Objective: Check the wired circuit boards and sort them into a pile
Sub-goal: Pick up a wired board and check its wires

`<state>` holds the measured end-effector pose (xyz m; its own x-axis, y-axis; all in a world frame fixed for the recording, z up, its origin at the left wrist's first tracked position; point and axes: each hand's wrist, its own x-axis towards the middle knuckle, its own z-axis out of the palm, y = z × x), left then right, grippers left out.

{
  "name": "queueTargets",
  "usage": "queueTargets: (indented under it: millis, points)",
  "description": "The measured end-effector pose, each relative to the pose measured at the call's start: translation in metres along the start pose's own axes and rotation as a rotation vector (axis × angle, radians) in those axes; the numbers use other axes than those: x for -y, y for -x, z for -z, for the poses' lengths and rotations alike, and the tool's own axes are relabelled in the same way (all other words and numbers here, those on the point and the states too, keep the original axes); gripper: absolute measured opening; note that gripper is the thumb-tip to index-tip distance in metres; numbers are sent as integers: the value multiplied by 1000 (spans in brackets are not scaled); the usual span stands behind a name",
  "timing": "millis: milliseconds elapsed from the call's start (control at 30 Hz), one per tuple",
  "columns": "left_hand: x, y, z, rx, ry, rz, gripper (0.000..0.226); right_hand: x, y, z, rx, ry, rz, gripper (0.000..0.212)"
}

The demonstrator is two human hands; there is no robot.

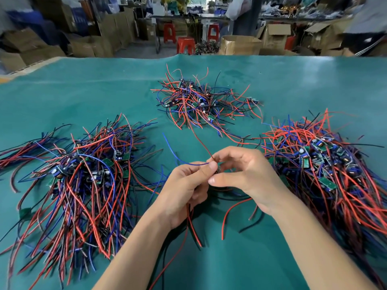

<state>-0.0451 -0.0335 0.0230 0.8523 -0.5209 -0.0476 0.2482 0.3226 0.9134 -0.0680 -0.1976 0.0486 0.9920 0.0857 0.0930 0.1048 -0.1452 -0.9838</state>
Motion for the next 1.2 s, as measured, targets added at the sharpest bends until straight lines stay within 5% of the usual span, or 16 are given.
queueTargets:
  millis: [267,567,833,1000,1200]
  points:
    - [2,0,-2,-37,-32,-16,24,-1,0,6,81,92,9,37]
    - [3,0,-1,-14,-24,-49,12,-4,-3,7,-129,-142,-36,9]
    - [0,1,-1,-31,-70,-17,17,-9,-8,5,-461,-122,-12,14]
    - [-3,5,-6,91,-113,17,11,-21,-16,33,-779,-28,101,21]
    - [-4,7,-4,176,-90,43,9,-25,-18,46,-959,30,230,15]
